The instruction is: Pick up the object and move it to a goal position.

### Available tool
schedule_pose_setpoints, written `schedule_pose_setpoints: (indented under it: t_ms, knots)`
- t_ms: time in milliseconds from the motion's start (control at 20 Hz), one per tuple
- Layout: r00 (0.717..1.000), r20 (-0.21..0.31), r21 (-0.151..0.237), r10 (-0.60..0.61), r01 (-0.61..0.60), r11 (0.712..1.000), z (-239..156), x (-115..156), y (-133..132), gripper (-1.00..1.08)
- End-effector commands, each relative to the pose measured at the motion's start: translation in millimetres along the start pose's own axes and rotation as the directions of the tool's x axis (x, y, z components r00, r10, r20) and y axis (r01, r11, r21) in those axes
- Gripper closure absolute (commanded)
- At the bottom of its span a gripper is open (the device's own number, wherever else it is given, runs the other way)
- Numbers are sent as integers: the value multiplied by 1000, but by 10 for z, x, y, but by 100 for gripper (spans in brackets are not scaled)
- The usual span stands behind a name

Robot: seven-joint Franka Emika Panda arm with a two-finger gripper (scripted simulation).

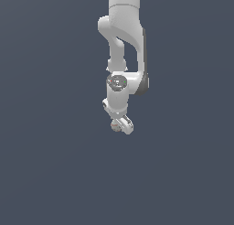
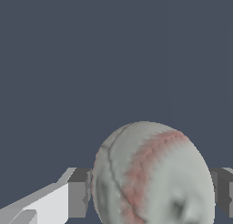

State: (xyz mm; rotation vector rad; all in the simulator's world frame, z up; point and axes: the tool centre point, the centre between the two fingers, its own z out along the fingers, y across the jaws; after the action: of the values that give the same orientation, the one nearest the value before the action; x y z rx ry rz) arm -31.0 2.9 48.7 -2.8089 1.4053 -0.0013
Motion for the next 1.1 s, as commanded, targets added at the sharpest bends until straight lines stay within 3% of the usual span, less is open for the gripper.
schedule_pose_setpoints:
  t_ms: [0, 550, 1050]
  knots:
    - [1000, 0, -1, 1, -1, 1000, 11, 3, 7, 108]
    - [1000, 0, 0, 0, 0, 1000, -80, 53, 24, 108]
    - [1000, 0, 0, 1, -1, 1000, -678, 447, 215, 108]
